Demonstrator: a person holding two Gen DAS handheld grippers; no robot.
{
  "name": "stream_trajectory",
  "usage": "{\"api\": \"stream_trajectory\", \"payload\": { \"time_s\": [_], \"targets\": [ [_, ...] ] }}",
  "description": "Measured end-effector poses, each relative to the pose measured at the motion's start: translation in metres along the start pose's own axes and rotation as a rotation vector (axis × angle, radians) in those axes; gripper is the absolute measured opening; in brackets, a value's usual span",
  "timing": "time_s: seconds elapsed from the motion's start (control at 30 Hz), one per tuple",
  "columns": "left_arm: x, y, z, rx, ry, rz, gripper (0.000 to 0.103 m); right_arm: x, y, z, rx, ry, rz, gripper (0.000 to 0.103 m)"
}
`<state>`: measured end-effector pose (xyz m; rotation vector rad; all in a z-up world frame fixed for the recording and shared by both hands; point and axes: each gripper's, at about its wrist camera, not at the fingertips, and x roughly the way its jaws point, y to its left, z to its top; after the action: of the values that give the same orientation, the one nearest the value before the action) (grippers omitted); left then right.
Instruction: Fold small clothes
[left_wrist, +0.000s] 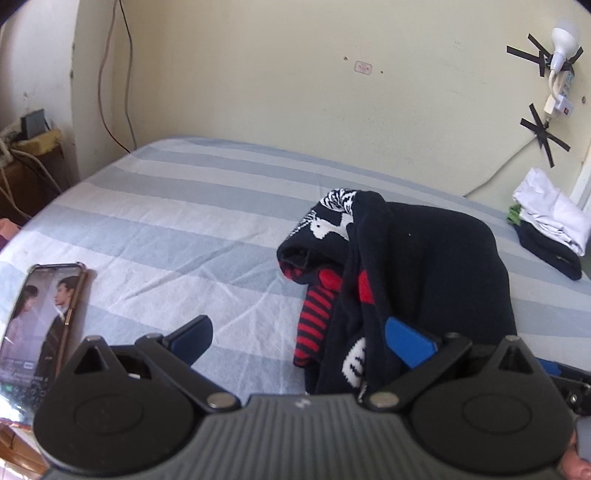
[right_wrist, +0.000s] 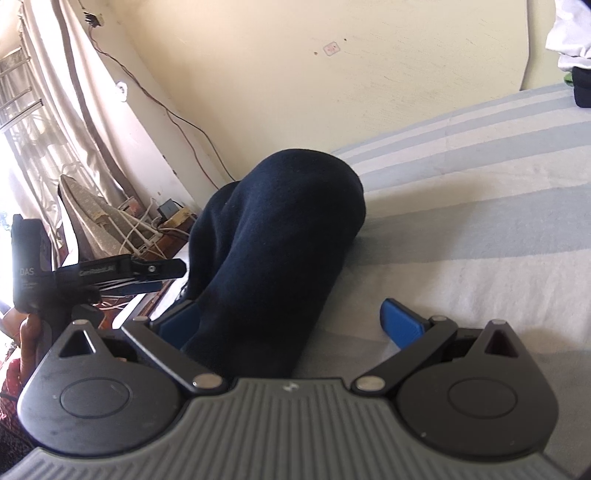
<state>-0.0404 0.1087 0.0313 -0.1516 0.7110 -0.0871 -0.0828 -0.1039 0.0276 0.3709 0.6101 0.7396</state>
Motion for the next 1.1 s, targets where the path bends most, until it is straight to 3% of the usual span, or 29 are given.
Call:
{"api": "stream_trajectory", "payload": {
  "time_s": [0.13,0.47,0.8,0.97,1.1],
  "targets": [
    [0.014,0.013,0.005,-0.030,0.058,-0.097,0.103,0.005,-0.001,0.006,0.013,0.019,-0.022,0.103],
    [0.049,0.023,0.015,-0.043,0.154,-0.242,0.103,0.031,-0.006,0.029,0.055,0.085,-0.055,0.103],
    [0.056,0.020,0.016,-0.018,0.132,-0.271,0.103,0.061,-0.009,0.050,0.197,0.123,-0.040,0.103],
    [0.058,0.021,0.019,-0.019,0.134,-0.273,0.103,0.074,0.003,0.054,0.173,0.131,-0.063,0.103],
    [0.063,0.010,0.023,-0.003,0.138,-0.233,0.103,0.073,0.002,0.054,0.154,0.129,-0.068,0.103]
  ]
}}
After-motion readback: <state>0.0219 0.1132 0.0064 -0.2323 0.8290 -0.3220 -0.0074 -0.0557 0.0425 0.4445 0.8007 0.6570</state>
